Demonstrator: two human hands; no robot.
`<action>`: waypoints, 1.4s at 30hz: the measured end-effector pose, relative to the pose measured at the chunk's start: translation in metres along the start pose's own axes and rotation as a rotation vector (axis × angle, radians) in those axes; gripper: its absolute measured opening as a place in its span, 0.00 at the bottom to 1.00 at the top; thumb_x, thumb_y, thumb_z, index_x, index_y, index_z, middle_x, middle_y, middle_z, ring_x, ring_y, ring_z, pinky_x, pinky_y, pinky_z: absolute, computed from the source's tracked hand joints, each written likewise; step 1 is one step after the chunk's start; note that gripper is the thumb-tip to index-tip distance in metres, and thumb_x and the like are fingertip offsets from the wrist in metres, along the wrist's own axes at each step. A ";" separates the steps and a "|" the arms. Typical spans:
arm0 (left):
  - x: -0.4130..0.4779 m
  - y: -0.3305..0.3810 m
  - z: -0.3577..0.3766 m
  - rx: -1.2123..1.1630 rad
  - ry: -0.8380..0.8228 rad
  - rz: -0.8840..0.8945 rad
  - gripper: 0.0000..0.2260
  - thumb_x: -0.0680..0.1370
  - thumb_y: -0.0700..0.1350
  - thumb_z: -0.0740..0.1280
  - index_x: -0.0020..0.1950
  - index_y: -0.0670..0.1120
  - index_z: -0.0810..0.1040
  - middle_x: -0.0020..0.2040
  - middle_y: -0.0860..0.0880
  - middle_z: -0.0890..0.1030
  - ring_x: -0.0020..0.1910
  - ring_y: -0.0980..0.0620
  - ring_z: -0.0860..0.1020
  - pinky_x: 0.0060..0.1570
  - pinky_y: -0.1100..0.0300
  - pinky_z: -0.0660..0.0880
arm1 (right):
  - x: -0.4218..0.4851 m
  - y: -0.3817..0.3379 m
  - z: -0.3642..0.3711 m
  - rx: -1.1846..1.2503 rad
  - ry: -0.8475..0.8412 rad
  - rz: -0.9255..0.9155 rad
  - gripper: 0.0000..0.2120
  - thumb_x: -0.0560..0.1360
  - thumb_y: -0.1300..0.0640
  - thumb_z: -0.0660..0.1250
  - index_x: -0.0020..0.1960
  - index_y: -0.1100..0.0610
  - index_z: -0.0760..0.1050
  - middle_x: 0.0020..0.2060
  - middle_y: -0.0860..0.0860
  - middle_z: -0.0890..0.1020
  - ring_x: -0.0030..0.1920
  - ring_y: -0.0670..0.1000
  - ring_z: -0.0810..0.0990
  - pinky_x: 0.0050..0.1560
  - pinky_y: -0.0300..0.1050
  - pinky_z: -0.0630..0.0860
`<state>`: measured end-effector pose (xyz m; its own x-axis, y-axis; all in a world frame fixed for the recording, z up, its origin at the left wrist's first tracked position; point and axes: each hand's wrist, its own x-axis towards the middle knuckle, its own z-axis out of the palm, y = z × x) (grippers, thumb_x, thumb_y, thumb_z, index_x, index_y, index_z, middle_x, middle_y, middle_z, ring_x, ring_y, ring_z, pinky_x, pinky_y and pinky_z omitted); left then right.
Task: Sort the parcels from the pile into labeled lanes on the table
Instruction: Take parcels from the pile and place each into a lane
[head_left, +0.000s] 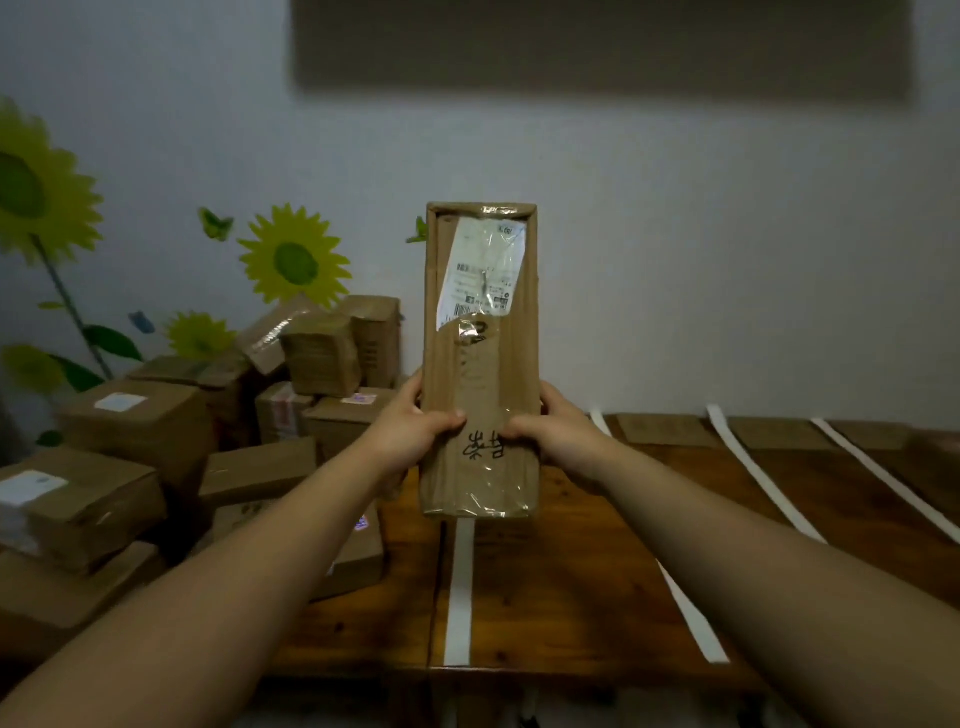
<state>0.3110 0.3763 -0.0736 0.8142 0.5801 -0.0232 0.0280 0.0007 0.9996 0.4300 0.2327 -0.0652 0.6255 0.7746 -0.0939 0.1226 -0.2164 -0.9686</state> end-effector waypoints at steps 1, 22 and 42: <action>-0.001 -0.002 0.009 -0.009 -0.033 -0.011 0.27 0.74 0.36 0.68 0.70 0.51 0.65 0.57 0.44 0.79 0.52 0.47 0.80 0.50 0.51 0.78 | -0.007 0.004 -0.008 0.011 0.018 0.010 0.32 0.73 0.60 0.70 0.72 0.50 0.60 0.53 0.53 0.78 0.50 0.53 0.81 0.46 0.47 0.80; 0.006 0.014 0.358 0.229 -0.717 -0.147 0.25 0.75 0.37 0.66 0.70 0.53 0.66 0.58 0.42 0.79 0.57 0.42 0.79 0.61 0.42 0.73 | -0.170 0.081 -0.337 0.190 0.572 0.015 0.35 0.75 0.52 0.69 0.74 0.44 0.54 0.58 0.51 0.76 0.49 0.55 0.81 0.39 0.52 0.80; 0.109 0.014 0.571 0.425 -0.827 -0.226 0.18 0.71 0.34 0.66 0.61 0.43 0.75 0.56 0.37 0.79 0.53 0.39 0.78 0.58 0.42 0.72 | -0.214 0.174 -0.592 0.479 1.187 0.012 0.22 0.74 0.60 0.69 0.63 0.50 0.61 0.51 0.52 0.74 0.46 0.52 0.80 0.36 0.46 0.79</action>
<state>0.7311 -0.0255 -0.0712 0.9109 -0.1570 -0.3816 0.3106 -0.3480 0.8846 0.7735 -0.3225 -0.0777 0.9558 -0.2828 -0.0808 -0.0215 0.2067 -0.9782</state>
